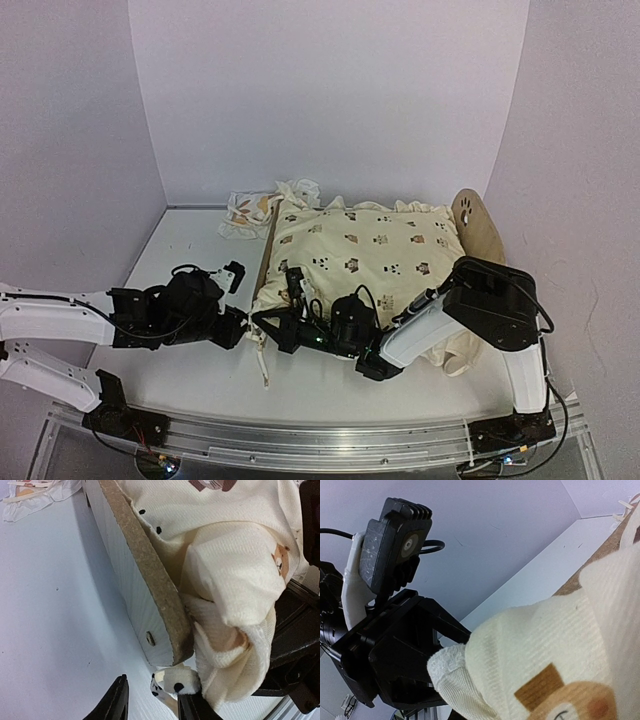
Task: Set up the pet bed
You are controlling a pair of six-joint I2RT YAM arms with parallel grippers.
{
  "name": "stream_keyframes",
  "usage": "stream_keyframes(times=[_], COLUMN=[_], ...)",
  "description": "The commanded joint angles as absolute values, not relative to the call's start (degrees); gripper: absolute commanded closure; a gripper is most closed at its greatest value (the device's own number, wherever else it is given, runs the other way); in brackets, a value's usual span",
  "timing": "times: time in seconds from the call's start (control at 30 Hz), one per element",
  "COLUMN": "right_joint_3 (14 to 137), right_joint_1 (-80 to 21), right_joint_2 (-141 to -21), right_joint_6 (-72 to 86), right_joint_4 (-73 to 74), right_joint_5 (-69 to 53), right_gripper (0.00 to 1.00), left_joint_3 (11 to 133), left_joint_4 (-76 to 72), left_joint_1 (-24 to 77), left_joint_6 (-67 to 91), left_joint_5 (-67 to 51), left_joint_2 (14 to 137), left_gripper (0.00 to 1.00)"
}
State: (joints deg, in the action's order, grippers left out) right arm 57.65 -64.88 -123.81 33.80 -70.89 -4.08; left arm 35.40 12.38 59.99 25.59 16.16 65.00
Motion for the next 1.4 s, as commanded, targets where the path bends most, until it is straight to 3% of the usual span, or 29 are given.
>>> stream_keyframes(times=[0.0,0.17,0.3,0.33,0.57,0.77,1.17,1.37], right_joint_3=[58.4,58.6,58.4,58.3,56.7,55.0,51.8,56.9], right_joint_1=[-64.5,-64.6,-64.5,-64.6,-64.5,-64.5,-66.1,-69.1], right_joint_2=[-124.5,-124.5,-124.4,-124.4,-123.2,-118.5,-110.4,-113.2], right_joint_6=[34.7,34.8,34.7,34.6,34.4,32.3,24.5,20.5], right_joint_4=[-69.3,-69.3,-69.3,-69.3,-69.2,-59.6,-41.5,-34.5], right_joint_5=[-4.5,-4.7,-4.6,-4.6,-4.3,-4.6,-9.3,-8.5], right_gripper=[1.00,1.00,1.00,1.00,0.99,0.75,0.47,0.42], left_joint_3=[34.8,33.4,32.9,32.7,31.9,32.5,32.7,33.1], left_joint_4=[2.8,-1.5,-2.3,-2.4,-1.8,-0.4,-0.5,-0.7], left_joint_1=[59.7,59.6,59.5,59.5,59.5,59.5,59.5,59.5], left_joint_6=[23.8,22.2,22.6,22.7,23.8,25.3,26.6,27.1], left_joint_5=[15.3,13.6,14.9,15.4,16.5,18.2,18.3,17.7], left_joint_2=[64.2,63.5,63.3,63.2,61.1,61.9,63.0,64.3], left_gripper=[0.68,0.77,0.98,1.00,1.00,1.00,1.00,1.00])
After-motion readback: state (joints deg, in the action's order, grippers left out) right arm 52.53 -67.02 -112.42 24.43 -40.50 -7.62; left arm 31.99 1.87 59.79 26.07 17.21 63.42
